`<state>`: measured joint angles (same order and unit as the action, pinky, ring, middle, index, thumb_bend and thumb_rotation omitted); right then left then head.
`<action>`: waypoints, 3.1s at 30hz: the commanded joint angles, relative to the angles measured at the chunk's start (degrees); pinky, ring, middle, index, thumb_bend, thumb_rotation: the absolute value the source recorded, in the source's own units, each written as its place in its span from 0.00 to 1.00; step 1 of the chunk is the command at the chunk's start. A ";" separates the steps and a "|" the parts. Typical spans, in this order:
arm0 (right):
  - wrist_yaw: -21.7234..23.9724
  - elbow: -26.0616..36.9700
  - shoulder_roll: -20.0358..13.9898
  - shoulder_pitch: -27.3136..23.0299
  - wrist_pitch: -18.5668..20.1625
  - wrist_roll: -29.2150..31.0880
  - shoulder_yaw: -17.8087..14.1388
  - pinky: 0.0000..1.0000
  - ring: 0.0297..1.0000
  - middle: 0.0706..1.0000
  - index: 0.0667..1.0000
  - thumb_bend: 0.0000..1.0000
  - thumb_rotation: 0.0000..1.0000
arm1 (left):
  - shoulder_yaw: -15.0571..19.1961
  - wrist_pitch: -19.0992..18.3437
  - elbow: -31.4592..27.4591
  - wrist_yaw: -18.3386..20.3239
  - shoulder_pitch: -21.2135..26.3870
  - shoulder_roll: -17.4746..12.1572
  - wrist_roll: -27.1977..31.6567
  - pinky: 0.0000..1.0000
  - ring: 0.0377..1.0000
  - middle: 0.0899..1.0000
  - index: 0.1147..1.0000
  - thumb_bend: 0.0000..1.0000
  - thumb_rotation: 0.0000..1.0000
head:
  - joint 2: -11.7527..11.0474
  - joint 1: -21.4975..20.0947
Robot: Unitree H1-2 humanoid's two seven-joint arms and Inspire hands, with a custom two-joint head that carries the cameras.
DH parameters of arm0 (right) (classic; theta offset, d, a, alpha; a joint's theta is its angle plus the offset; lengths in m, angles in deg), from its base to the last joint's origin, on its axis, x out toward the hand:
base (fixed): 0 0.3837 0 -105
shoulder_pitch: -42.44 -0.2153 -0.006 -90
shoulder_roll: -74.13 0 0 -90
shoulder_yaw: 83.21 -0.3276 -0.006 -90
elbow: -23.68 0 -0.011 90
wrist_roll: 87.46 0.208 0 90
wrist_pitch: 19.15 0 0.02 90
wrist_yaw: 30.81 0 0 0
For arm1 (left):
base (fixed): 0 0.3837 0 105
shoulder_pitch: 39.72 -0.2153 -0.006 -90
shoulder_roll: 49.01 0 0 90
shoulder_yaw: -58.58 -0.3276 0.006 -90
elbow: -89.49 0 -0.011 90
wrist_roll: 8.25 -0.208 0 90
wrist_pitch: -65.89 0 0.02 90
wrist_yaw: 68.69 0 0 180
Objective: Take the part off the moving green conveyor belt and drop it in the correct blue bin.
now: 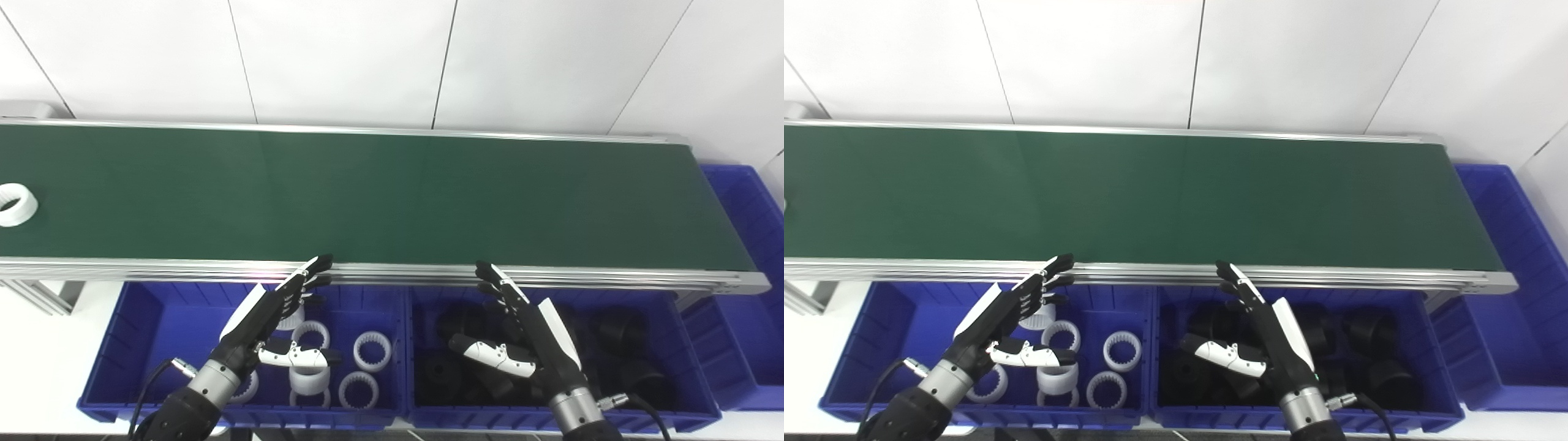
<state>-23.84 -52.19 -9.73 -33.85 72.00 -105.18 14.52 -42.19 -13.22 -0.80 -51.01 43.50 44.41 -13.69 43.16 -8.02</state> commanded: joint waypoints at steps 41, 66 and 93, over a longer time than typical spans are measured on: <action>-1.11 -8.35 -4.32 0.24 -12.92 5.18 -2.24 0.77 0.85 0.89 0.92 0.69 0.24 | -4.12 12.78 13.36 -6.92 1.99 5.37 -5.86 0.82 0.92 0.95 0.92 0.91 0.22 | -19.70 17.98; -1.56 -9.45 -4.34 -0.20 -14.53 5.53 -2.03 0.76 0.85 0.88 0.91 0.70 0.19 | -3.22 15.69 5.99 -9.13 0.58 7.19 -2.31 0.73 0.86 0.91 0.89 0.93 0.26 | -19.74 17.31; -2.38 -10.39 -3.29 -1.71 -13.89 4.97 -2.12 0.75 0.84 0.87 0.90 0.72 0.20 | 5.05 3.04 -3.60 -14.00 13.91 6.52 -15.51 0.89 0.94 0.96 0.94 0.79 0.43 | -20.25 16.96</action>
<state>-25.21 -63.43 -13.27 -35.12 61.04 -100.46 12.69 -37.65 -9.42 -3.62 -63.35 55.06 51.16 -28.11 22.85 8.88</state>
